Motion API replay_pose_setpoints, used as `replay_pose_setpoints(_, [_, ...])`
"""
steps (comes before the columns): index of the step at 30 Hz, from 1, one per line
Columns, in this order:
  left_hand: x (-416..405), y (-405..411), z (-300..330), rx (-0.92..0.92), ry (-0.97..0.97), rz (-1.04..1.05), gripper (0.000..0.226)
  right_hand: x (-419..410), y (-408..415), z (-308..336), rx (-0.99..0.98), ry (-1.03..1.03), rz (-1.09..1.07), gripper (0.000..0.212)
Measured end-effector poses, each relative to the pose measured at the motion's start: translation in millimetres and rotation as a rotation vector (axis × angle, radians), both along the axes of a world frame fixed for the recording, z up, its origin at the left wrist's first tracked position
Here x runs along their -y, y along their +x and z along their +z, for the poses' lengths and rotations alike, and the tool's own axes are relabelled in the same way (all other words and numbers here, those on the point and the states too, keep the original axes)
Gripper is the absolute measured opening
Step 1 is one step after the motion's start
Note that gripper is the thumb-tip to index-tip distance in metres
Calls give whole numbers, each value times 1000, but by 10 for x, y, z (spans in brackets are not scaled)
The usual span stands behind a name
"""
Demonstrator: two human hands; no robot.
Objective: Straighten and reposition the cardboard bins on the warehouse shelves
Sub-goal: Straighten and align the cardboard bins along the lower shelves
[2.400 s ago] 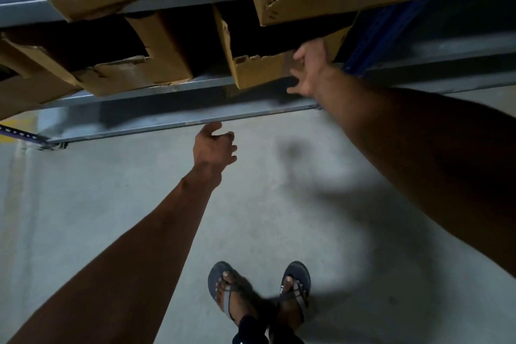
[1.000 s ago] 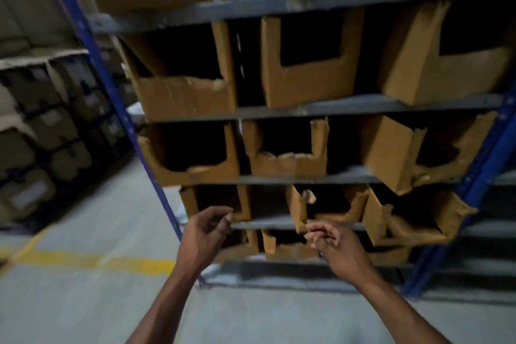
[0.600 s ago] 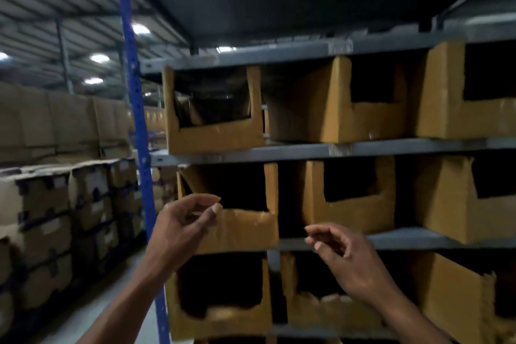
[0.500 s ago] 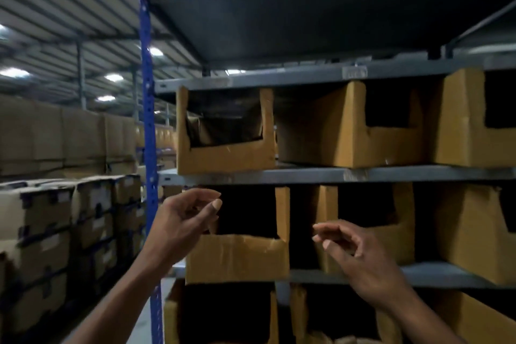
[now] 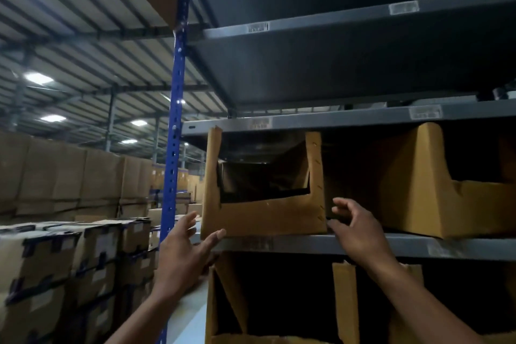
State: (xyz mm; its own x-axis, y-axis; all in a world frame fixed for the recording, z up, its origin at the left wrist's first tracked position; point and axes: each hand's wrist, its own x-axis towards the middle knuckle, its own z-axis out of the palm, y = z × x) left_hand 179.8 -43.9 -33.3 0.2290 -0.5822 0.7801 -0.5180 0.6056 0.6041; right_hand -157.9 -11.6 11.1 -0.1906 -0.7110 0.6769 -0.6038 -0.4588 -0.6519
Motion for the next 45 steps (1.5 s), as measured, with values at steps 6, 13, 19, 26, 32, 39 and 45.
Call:
replay_pose_setpoints(6, [401,272,-23,114,-46,-75,84,356,259,-3,60,211,-14,86])
replay_pose_setpoints(13, [592,727,97,126,5,-324,60,265,662,-79,204,132,-3,63])
replay_pose_setpoints(19, [718,1090,148,37,89,-608,45,80,911,-197,349,-79,-47,57])
replay_pose_setpoints(26, [797,863,32,-48,27,-540,40,198,936,-336,17,-135,-395,77])
replay_pose_setpoints(32, [981,724,-146,221,-268,130,68,463,828,-490,-163,-112,-477,93])
replay_pose_setpoints(39, [1074,448,-435,698,-548,206,68,648,1047,-734,-624,-172,-538,79])
replay_pose_setpoints(45, [1266,528,-476,824,-512,286,76,837,1039,-830,-684,-182,-569,82])
